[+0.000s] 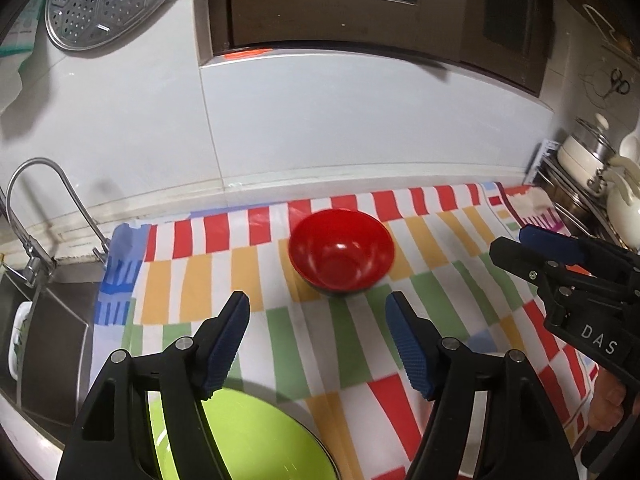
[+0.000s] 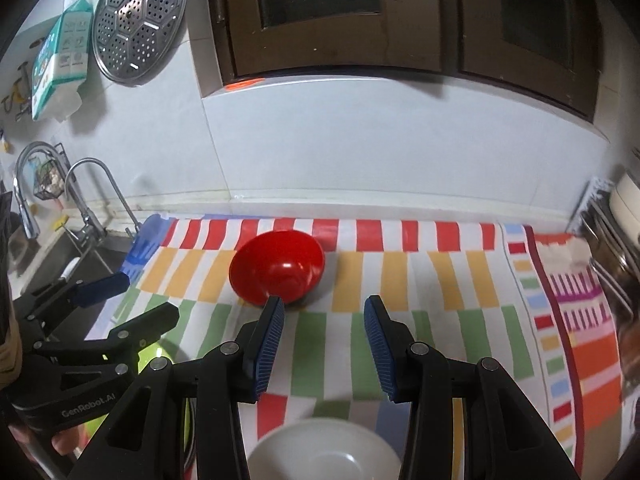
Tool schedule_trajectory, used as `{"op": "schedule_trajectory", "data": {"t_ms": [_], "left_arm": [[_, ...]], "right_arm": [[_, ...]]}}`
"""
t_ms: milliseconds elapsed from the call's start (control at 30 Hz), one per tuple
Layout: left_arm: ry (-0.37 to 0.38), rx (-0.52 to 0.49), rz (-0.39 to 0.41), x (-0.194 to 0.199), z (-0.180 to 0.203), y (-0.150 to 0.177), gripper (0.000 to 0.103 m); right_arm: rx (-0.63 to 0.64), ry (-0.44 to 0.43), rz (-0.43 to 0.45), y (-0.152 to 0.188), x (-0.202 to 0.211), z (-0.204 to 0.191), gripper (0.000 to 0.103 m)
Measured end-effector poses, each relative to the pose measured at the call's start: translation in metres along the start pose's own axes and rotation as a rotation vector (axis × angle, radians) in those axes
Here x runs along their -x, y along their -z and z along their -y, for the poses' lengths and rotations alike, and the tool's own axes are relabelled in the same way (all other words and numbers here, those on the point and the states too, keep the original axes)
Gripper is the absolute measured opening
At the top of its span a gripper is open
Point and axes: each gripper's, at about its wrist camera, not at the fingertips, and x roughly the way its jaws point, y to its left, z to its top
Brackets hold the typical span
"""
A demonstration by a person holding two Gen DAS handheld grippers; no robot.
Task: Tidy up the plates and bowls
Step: 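Move both open grippers to the red-and-black bowl, then close both grippers on the rim of the red-and-black bowl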
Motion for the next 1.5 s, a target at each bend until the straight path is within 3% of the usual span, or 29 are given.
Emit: {"op": "schedule_trajectory", "data": {"t_ms": [300,633,933,1233,1500], "left_arm": [[-0.030,-0.005,-0.014,-0.038,-0.016,-0.023,0.070],[-0.026,-0.020,-0.094,-0.098,-0.030,-0.037,0.070],[-0.003,-0.028,-0.188,-0.149,-0.034,-0.041,0.069],[0.045,-0.019,-0.245,-0.180,-0.035,-0.040,0.068],[0.074,-0.019,-0.287,-0.192,-0.033,-0.034,0.042]], "right_arm": [[0.050,-0.019,-0.052,-0.025,-0.042,-0.002,0.043],[0.084,-0.038,-0.158,-0.040,-0.106,-0.001,0.043],[0.062,-0.071,-0.272,-0.038,-0.160,0.008,0.043],[0.043,-0.104,-0.330,-0.031,-0.186,0.009,0.042],[0.036,-0.126,-0.366,-0.027,-0.195,0.007,0.030]]}}
